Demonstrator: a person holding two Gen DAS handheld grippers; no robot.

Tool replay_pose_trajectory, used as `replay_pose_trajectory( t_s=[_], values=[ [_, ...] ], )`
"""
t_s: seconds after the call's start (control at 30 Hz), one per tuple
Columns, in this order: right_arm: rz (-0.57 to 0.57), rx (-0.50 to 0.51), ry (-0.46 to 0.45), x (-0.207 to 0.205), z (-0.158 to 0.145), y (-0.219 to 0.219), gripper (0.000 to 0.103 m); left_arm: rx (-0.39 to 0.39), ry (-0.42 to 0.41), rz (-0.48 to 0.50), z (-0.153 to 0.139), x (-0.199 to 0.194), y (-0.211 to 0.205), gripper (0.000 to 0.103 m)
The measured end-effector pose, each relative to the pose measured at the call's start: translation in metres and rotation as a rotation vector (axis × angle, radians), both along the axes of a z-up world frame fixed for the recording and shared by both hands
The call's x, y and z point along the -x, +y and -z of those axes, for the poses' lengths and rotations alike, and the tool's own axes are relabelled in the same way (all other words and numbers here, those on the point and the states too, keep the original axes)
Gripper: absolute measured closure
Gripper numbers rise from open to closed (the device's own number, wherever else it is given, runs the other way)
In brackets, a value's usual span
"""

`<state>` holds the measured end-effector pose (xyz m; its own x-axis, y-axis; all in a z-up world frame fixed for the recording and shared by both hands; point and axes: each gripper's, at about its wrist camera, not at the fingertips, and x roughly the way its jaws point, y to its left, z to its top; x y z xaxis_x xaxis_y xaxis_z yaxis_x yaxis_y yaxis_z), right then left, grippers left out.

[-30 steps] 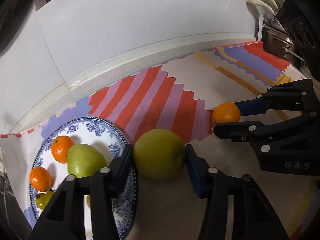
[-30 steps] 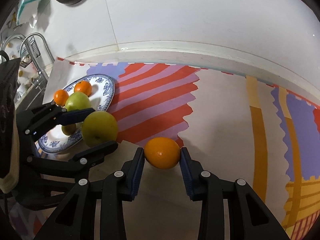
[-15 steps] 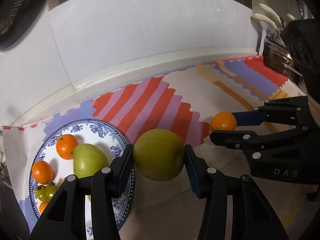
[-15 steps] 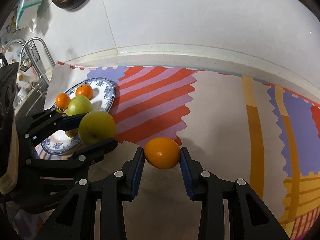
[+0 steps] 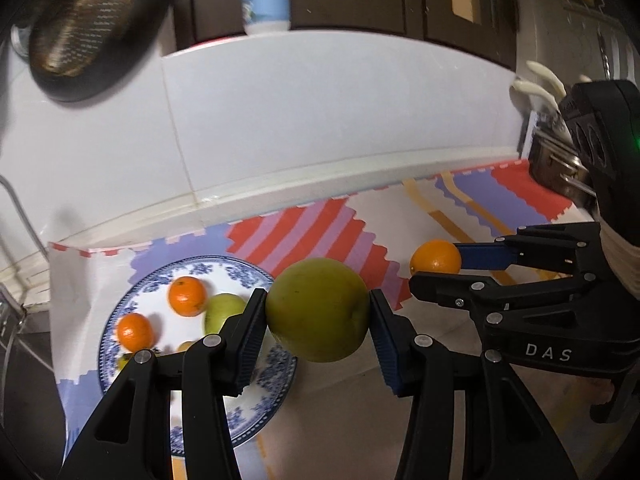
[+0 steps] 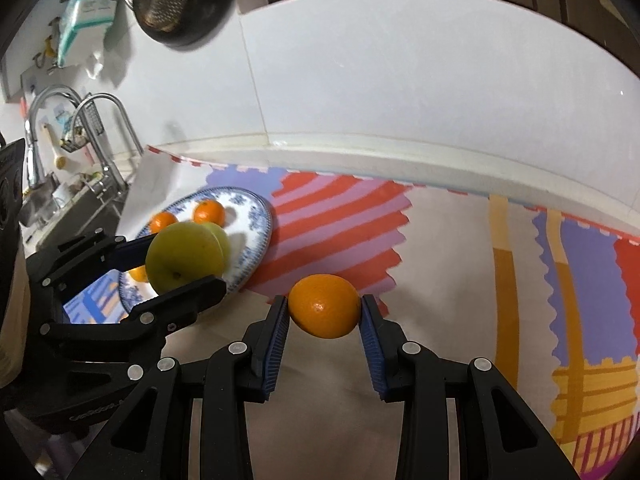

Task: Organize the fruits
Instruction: 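Lower both fruits onto the plate and open both tools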

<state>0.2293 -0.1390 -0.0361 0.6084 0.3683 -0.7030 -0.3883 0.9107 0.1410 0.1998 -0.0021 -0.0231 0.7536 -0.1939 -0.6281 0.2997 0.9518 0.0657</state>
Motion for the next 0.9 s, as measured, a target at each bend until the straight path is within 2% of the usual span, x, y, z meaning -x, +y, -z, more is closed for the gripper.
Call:
replay_pose_trajectory(
  t_s=[0.43,0.67,0.9],
  values=[
    [-0.098,-0.022,-0.043,0.008,-0.018,0.039,0.066,0.024,-0.02,-0.134,-0.011,0.021,0.044,0.054],
    [-0.182,-0.025,-0.039,0.005,-0.015,0.071,0.066,0.019,-0.007,-0.213,-0.006,0.026,0.074,0.054],
    [-0.26,-0.018,-0.005,-0.003,-0.002,0.101,0.066,0.021,0.031,-0.253,0.006,0.025,0.094,0.054]
  ],
)
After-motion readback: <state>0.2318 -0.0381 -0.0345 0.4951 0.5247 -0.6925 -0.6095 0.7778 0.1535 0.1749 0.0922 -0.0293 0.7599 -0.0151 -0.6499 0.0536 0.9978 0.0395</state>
